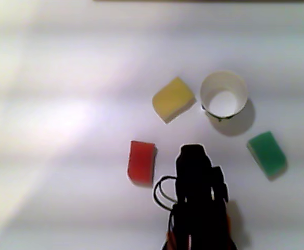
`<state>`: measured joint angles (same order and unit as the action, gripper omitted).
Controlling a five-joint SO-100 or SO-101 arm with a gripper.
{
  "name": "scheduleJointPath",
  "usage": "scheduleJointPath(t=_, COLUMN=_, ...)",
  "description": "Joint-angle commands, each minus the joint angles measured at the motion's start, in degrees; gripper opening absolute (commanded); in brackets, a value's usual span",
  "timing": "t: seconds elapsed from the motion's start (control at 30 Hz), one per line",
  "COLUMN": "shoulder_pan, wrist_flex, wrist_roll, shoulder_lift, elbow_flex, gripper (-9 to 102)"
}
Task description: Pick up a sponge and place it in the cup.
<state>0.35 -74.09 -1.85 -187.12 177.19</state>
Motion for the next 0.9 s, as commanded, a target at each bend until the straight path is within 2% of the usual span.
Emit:
scheduleJointPath(t=0.0, shoulder_pan=11.1, wrist_flex=-5.0, wrist_roll=0.2, shoulder_lift=0.1, elbow_flex=0.0, gripper=0)
scheduleJointPath(t=0.3, shoulder_pan=11.4, wrist_flex=-6.6, wrist_roll=-0.7, shoulder_lift=0.6, elbow_flex=-1.2, gripper=0)
scheduleJointPath(t=0.5, shoulder_pan=11.8, wrist_flex=-7.6, wrist_roll=-0.3, shoulder_lift=9.4, elbow_flex=-9.4, gripper=0)
scheduleJointPath(t=0.63, shoulder_pan=12.7, wrist_flex=-2.3, wrist_roll=0.6, shoulder_lift=18.2, elbow_flex=-15.8, gripper=0)
scheduleJointPath(t=0.73, shoulder_pan=11.9, wrist_flex=4.4, wrist_roll=6.3, shoulder_lift=27.4, elbow_flex=-20.2, gripper=0)
scheduleJointPath(t=0.87, shoulder_pan=8.5, wrist_flex=4.6, wrist_roll=8.9, shoulder_lift=37.4, elbow_flex=-28.0, gripper=0)
